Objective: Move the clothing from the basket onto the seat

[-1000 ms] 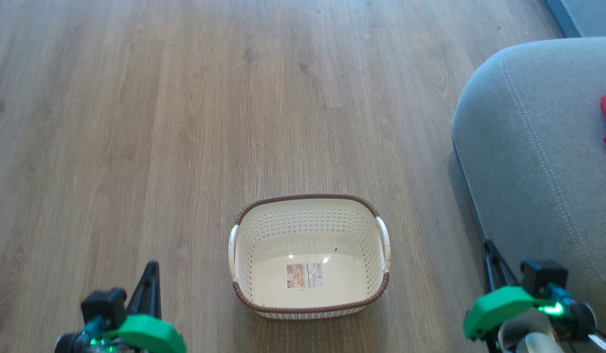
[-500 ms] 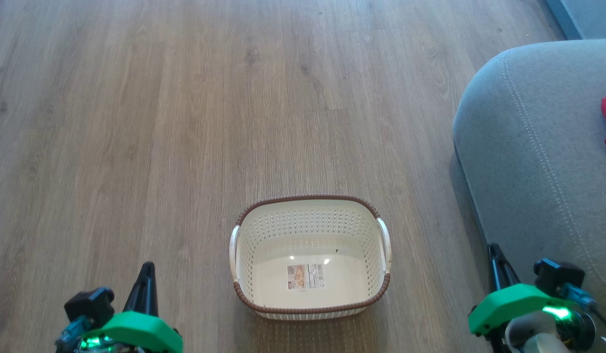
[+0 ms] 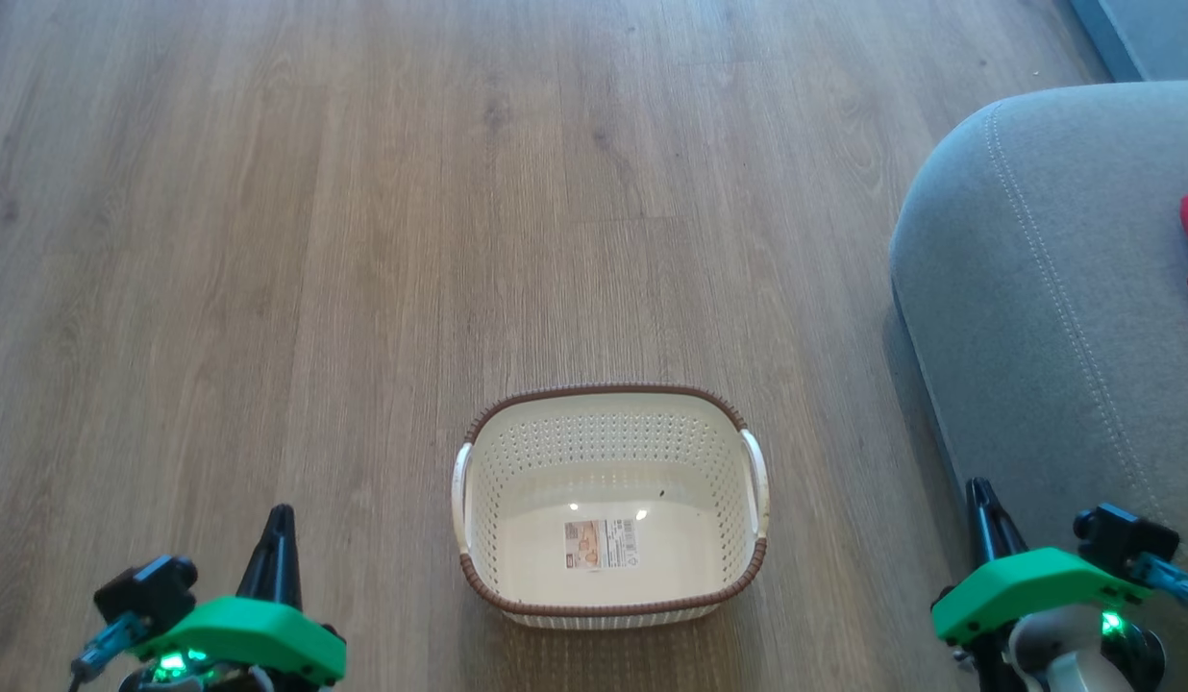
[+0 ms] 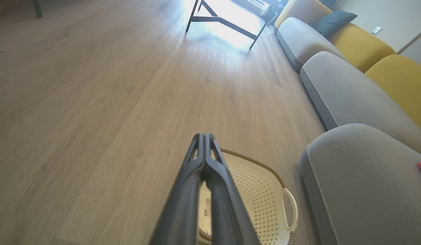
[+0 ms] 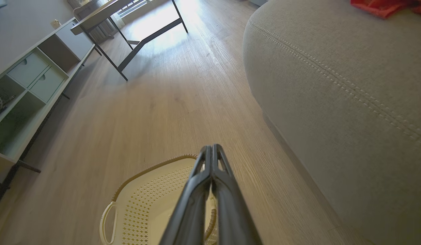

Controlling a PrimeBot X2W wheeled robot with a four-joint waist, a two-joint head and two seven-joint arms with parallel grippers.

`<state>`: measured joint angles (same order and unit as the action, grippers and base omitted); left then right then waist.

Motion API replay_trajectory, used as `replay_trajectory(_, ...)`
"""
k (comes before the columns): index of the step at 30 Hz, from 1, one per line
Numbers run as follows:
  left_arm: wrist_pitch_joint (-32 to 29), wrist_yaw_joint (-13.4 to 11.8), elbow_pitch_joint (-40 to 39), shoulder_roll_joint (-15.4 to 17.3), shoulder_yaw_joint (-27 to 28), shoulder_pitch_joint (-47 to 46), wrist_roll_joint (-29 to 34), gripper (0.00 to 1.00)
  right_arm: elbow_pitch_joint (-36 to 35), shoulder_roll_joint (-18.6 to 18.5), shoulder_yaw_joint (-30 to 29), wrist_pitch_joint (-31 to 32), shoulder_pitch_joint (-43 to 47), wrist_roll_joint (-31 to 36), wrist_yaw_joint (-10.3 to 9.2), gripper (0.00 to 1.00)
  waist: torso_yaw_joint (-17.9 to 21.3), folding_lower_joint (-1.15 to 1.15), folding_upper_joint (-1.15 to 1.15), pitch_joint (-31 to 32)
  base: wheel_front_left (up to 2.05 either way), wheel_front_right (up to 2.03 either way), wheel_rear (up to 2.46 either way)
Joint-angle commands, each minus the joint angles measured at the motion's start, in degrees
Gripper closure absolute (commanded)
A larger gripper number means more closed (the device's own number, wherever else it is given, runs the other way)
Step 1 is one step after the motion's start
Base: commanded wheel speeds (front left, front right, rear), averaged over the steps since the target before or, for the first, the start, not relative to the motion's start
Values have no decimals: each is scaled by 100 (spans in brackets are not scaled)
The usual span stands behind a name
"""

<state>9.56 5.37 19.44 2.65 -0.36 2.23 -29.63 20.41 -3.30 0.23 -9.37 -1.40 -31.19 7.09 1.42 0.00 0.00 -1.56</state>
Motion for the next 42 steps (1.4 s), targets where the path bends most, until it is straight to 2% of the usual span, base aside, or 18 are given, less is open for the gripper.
replay_trajectory(1,-39,30,-205,9,117,-281,-166,100,-223,-1,-24,48,-254,-175,10,100,-2,0,0,2,0,0,0)
replay_trajectory(42,-731,110,-352,15,370,-529,-2856,100,-407,12,-305,722,-352,-2798,23,100,-64,0,0,62,0,0,0)
